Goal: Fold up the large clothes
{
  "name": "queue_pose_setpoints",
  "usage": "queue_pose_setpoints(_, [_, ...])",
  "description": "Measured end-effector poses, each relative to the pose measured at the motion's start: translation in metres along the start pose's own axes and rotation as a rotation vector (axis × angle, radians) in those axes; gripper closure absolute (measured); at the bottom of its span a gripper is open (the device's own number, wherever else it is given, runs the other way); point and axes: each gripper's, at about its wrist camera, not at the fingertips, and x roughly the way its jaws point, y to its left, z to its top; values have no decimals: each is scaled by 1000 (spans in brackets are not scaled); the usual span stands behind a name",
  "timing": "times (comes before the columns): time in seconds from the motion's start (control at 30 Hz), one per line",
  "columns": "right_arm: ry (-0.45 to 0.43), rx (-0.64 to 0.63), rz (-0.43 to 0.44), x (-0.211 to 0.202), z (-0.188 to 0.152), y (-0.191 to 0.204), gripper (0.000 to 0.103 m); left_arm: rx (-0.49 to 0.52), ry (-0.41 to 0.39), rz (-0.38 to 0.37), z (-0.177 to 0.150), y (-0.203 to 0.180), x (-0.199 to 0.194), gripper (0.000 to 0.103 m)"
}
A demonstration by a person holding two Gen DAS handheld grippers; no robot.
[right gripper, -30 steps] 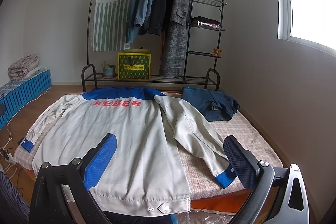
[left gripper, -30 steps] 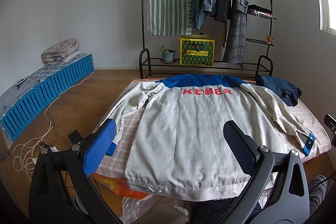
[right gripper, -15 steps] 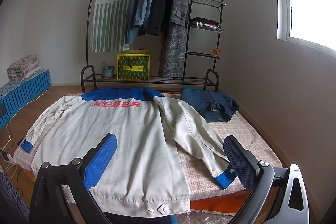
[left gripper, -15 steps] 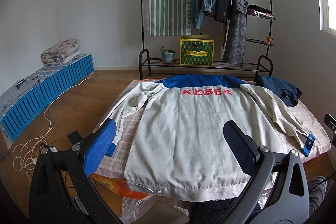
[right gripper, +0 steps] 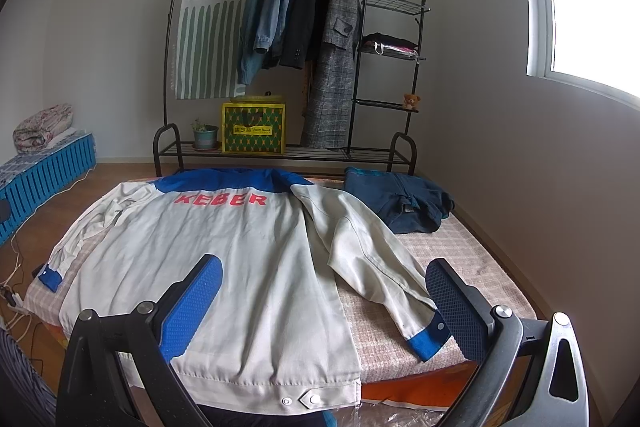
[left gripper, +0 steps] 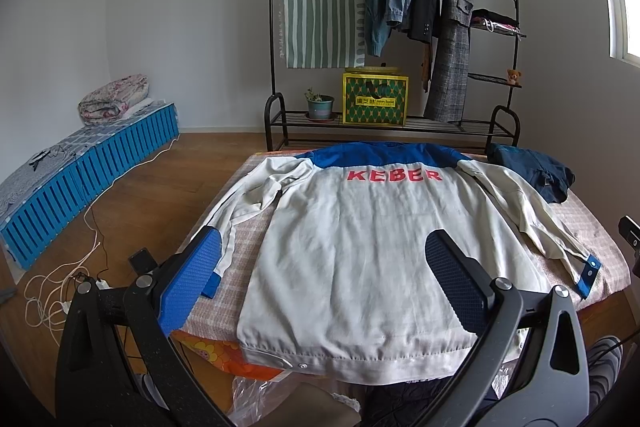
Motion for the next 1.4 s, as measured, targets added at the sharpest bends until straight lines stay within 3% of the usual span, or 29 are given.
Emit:
queue_pose_setpoints(0.73, [-8, -4, -16, 3, 5, 4, 0, -2, 7, 8, -3, 1, -5, 0])
queue_pose_setpoints(1.1, [5, -20, -5, 16, 11, 18, 0, -11, 38, 40, -2, 17, 22, 0])
queue_pose_setpoints(1.4, [-1, -60, 5, 23, 23, 39, 0, -27, 61, 65, 2, 54, 52, 0])
